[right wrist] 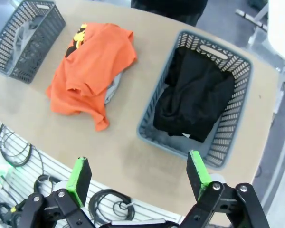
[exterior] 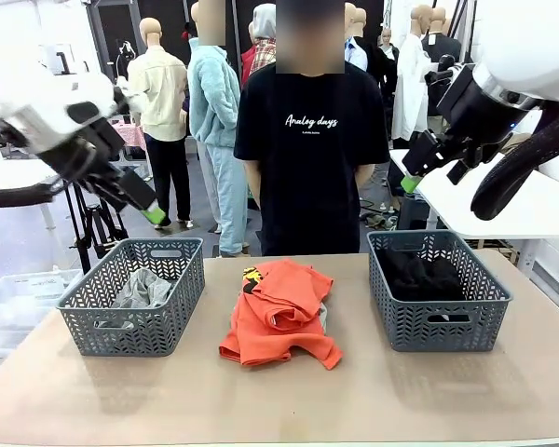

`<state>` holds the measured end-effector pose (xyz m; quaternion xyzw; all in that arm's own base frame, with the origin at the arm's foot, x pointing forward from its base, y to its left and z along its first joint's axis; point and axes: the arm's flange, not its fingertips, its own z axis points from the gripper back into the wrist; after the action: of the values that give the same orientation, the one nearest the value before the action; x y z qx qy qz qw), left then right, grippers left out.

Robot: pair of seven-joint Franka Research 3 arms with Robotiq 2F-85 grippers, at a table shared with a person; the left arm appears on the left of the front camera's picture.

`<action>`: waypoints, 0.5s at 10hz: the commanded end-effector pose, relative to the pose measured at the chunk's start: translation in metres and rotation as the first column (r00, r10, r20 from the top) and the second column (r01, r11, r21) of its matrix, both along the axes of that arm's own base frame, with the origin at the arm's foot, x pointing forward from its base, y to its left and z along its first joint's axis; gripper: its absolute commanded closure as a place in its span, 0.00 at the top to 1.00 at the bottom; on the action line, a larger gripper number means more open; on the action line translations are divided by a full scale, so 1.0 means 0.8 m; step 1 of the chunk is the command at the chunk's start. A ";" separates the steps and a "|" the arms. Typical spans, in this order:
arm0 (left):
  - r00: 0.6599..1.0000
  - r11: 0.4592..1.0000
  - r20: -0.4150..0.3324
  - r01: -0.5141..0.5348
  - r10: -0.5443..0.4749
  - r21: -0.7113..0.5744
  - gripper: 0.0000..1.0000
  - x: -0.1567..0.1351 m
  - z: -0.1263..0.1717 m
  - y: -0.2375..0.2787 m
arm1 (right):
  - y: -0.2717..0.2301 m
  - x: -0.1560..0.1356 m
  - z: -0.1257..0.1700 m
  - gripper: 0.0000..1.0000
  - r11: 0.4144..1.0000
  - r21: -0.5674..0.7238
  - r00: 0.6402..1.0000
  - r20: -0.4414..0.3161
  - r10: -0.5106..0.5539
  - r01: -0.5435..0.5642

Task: Sort the tops and bottoms.
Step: Lift clothes from the center of the table with your left hand.

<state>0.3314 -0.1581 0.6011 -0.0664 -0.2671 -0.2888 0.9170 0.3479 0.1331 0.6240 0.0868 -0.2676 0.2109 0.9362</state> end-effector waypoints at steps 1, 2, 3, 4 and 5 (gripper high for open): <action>1.000 1.000 -0.023 -0.020 0.019 -0.016 1.00 0.013 -0.007 -0.009 | 0.000 -0.001 0.002 1.00 1.000 -0.007 1.000 -0.012 -0.003 0.003; 1.000 1.000 0.000 0.000 0.000 0.000 1.00 0.000 0.000 0.000 | 0.000 -0.001 0.002 1.00 1.000 -0.007 1.000 -0.012 -0.003 0.003; 1.000 1.000 0.000 0.000 0.000 0.000 1.00 0.000 0.000 0.000 | 0.000 -0.001 0.002 1.00 1.000 -0.007 1.000 -0.012 -0.003 0.003; 1.000 1.000 0.000 0.000 0.000 0.000 1.00 0.000 0.000 0.000 | 0.000 -0.001 0.002 1.00 1.000 -0.007 1.000 -0.012 -0.003 0.003; 1.000 1.000 0.000 0.000 0.000 0.000 1.00 0.000 0.000 0.000 | 0.000 -0.001 0.002 1.00 1.000 -0.007 1.000 -0.012 -0.003 0.003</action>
<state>0.3339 -0.1606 0.6024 -0.0681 -0.2687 -0.2881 0.9166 0.3479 0.1330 0.6239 0.0868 -0.2671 0.2108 0.9363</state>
